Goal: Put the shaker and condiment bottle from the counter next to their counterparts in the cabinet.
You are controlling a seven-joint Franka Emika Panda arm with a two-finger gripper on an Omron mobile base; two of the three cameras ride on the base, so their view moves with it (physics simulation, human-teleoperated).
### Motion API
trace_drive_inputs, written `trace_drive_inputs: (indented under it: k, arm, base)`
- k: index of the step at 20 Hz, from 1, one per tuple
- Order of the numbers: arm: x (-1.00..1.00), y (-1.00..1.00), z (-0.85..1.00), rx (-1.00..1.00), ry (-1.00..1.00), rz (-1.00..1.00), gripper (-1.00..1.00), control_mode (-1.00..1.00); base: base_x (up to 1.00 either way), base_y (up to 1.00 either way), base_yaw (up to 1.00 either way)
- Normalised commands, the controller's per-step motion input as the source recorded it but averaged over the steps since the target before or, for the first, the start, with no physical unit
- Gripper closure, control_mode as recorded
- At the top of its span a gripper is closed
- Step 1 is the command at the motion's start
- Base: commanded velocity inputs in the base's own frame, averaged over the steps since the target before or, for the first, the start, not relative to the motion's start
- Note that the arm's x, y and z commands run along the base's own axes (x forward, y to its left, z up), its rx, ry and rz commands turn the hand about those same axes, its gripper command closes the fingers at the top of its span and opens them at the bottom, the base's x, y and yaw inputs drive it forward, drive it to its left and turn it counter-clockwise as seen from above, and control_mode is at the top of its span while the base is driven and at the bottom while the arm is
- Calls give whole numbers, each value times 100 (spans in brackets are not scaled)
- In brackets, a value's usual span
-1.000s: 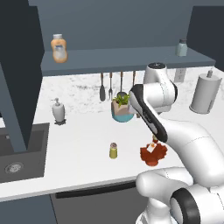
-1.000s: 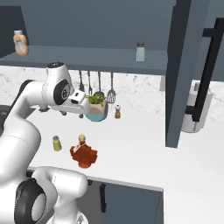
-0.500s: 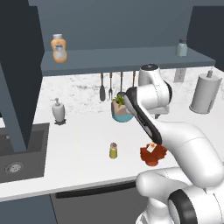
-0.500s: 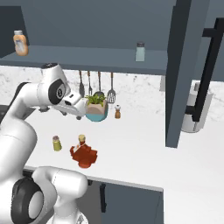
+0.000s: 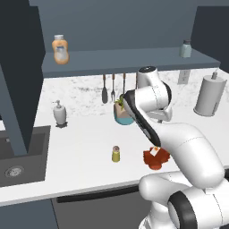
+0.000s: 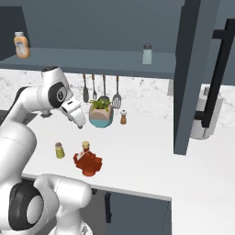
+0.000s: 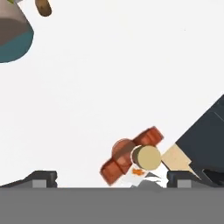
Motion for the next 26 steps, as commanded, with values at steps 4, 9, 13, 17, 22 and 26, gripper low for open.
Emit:
trace_drive_inputs:
  k: [4,9,13,17,22,26]
  arm:
    - [0,0,-3,0,0,-36,-100,-100]
    - [-1,0,-4,0,0,-34,-100,-100]
    - [-4,0,-10,0,0,-33,-100,-100]
    - [-18,5,-24,-1,-7,-24,-100,-100]
    - [-20,0,-41,-5,-14,-17,-100,-100]
    - [-11,0,-34,-6,-11,-18,-100,-100]
  base:
    - [0,0,0]
    - [0,0,0]
    - [0,0,0]
    - [0,0,0]
    - [0,0,0]
    - [0,0,0]
